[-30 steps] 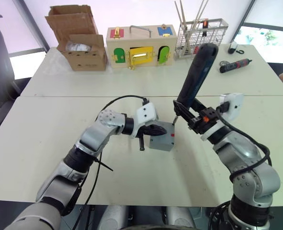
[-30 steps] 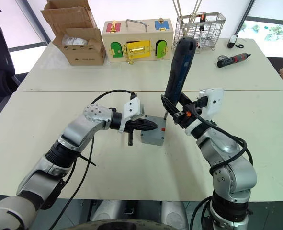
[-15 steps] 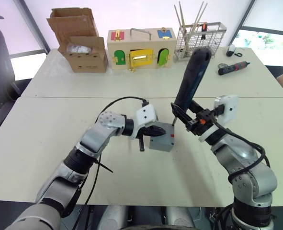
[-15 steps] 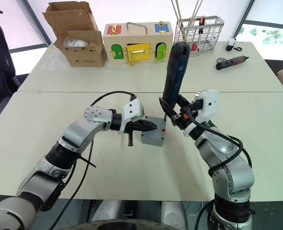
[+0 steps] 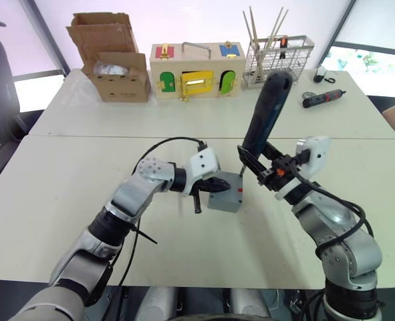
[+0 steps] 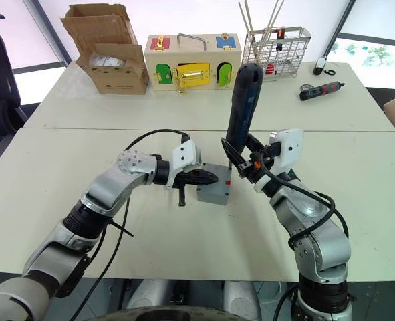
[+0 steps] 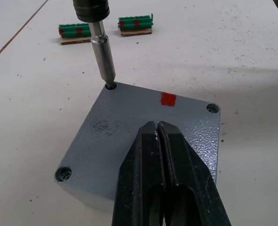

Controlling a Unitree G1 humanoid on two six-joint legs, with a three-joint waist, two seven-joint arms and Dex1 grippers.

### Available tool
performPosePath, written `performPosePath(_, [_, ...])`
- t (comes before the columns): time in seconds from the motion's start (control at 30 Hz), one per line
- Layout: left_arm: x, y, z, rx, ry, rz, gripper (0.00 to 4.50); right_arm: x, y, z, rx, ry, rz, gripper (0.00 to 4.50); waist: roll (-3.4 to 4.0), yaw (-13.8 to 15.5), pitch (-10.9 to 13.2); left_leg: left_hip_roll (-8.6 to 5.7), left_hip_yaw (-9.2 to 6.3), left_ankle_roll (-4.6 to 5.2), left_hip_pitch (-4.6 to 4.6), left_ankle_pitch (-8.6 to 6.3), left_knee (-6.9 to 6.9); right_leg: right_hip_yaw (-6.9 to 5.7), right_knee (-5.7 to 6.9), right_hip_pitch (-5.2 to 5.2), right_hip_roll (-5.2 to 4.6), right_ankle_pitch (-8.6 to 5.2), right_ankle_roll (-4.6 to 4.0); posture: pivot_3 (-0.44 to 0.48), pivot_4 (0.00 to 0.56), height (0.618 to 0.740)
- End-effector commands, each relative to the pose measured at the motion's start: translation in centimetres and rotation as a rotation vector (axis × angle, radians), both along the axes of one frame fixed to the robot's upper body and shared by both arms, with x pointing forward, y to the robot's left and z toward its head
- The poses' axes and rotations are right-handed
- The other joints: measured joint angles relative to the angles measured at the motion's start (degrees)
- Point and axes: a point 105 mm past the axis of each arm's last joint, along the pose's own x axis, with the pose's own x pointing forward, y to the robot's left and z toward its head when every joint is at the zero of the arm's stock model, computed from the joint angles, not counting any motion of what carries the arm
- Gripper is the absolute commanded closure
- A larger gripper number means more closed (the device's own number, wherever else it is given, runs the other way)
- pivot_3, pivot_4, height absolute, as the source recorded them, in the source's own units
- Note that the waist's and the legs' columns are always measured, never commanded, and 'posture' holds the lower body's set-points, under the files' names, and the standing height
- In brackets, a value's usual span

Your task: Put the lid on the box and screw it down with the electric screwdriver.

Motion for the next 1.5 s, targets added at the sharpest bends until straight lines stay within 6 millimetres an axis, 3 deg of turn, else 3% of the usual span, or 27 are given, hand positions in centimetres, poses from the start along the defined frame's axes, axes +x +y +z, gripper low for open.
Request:
performPosePath(0.03, [-0.3,0.1,-0.9,0.029,0.025,0.006,4.50,0.0,0.2,-4.1,-0.027,0.171,0.011,2.75,-0.03,0.01,-0.02,0.00,0.00,0.00,0.00,0.00,0.00,0.00,0.00,0.00,-0.01,0.00,0.00,0.000,0.150,0.694])
performPosePath(0.57, [-0.3,0.1,-1.2,0.029,0.027,0.020,4.50,-0.1,0.0,-6.0,-0.072,0.201,-0.007,2.75,-0.37,0.16,-0.56,0.05,-0.06,0.04,0.44,-0.05,-0.14,0.02,-0.26,0.29,-0.07,-0.02,-0.03,0.000,0.150,0.694])
performPosePath(0.73, [-0.4,0.1,-1.2,0.028,0.027,0.020,4.50,0.0,-0.1,-5.8,-0.067,0.192,-0.011,2.75,-0.41,0.19,-0.62,0.07,-0.09,0.07,1.23,-0.07,-0.76,-0.02,-1.00,1.12,-0.08,-0.07,-0.04,0.000,0.150,0.694])
performPosePath(0.87, [-0.3,0.0,-1.3,0.028,0.029,0.021,4.50,0.1,-0.2,-4.8,-0.055,0.153,-0.014,2.75,-0.44,0.22,-0.63,0.07,-0.09,0.09,1.25,-0.10,-0.86,-0.01,-1.07,1.13,-0.08,-0.06,-0.02,0.000,0.150,0.694])
performPosePath(1.03, [-0.3,0.3,-1.1,-0.012,0.034,0.037,4.50,0.2,-0.5,-0.8,-0.039,0.039,-0.007,2.75,-0.33,0.76,-0.56,0.07,-0.09,0.08,1.20,-0.10,-0.86,-0.01,-1.10,1.09,-0.10,-0.06,-0.03,0.000,0.150,0.694])
performPosePath(1.17, [-0.4,1.1,1.6,-0.187,0.046,0.082,4.50,-0.5,-1.0,6.1,0.012,-0.112,0.039,2.75,0.03,1.16,-0.15,0.07,-0.07,0.07,0.77,-0.08,-0.83,0.02,-1.06,0.90,-0.13,-0.04,-0.05,0.000,0.150,0.694])
performPosePath(1.23, [-0.8,1.4,2.2,-0.215,0.048,0.081,4.50,-1.1,-1.1,8.2,0.035,-0.142,0.070,2.75,0.20,1.29,0.08,0.06,-0.07,0.03,0.36,-0.05,-0.79,0.03,-0.98,0.48,-0.14,-0.02,-0.04,0.000,0.150,0.694])
performPosePath(1.3, [-1.3,1.5,2.3,-0.216,0.048,0.074,4.50,-1.4,-1.3,9.5,0.047,-0.152,0.093,2.75,0.20,1.36,0.16,0.06,-0.08,-0.51,-0.33,0.29,-0.77,0.02,-0.79,-0.34,-0.12,0.00,-0.03,0.000,0.150,0.694])
performPosePath(1.4, [-1.7,1.4,2.5,-0.225,0.045,0.066,4.50,-1.8,-1.5,11.4,0.060,-0.162,0.130,2.75,0.26,1.19,0.24,0.08,-0.10,-0.57,-0.35,0.32,-0.86,-0.01,-0.84,-0.35,-0.11,-0.01,-0.04,0.000,0.150,0.694])
performPosePath(1.5, [-1.5,1.2,2.9,-0.248,0.032,0.076,4.50,-1.8,-1.8,11.8,0.073,-0.136,0.145,2.75,0.23,1.20,0.29,0.08,-0.04,-0.48,-0.35,0.28,-0.80,-0.01,-1.00,-0.23,-0.14,-0.01,-0.04,0.000,0.150,0.694])
